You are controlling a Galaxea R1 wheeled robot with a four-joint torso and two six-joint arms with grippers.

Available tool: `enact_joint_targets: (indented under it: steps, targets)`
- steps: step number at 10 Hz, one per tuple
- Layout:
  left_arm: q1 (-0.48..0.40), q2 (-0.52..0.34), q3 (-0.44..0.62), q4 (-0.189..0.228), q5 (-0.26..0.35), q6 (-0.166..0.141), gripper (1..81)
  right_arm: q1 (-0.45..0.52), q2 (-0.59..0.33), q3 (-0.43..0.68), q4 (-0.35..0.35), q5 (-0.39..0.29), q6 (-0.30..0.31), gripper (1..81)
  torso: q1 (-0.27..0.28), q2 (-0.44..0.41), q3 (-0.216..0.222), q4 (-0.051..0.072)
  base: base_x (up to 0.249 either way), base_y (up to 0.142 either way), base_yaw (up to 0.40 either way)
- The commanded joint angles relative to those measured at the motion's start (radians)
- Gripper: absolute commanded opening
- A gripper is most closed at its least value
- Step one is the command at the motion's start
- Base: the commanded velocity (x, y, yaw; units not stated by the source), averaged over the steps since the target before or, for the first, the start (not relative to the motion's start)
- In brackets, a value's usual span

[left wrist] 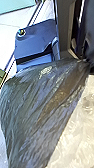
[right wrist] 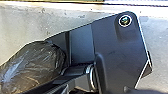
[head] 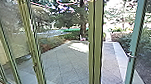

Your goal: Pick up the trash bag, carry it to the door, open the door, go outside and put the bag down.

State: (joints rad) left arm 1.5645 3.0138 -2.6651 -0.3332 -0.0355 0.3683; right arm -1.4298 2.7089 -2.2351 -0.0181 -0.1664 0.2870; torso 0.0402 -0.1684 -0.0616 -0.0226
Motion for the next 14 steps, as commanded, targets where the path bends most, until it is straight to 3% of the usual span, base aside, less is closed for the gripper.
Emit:
enact_joint_targets:
  steps: [1,5,7,8,14]
  targets:
    - [-0.076,-0.001,-0.016,0.003,0.049,0.003,1.0,0.012,0.098,-0.136,0.01,-0.03,-0.006,81.1,0.0,0.0,0.0,0.0,0.0,0.0,0.0]
    - [-0.082,0.019,-0.061,0.002,0.048,0.003,1.0,-0.019,0.241,-0.306,0.001,-0.007,-0.009,81.1,0.0,0.0,0.0,0.0,0.0,0.0,0.0]
    - [-0.082,0.033,-0.087,0.002,0.046,0.003,1.0,-0.039,0.301,-0.394,-0.039,0.073,-0.009,81.1,0.0,0.0,0.0,0.0,0.0,0.0,0.0]
    - [-0.082,0.037,-0.094,0.002,0.046,0.003,1.0,-0.039,0.321,-0.424,-0.048,0.076,-0.008,81.1,0.0,0.0,0.0,0.0,0.0,0.0,0.0]
    - [-0.083,0.051,-0.095,0.006,0.046,0.008,1.0,-0.044,0.347,-0.438,-0.056,0.079,-0.008,81.1,0.0,0.0,0.0,0.0,0.0,0.0,0.0]
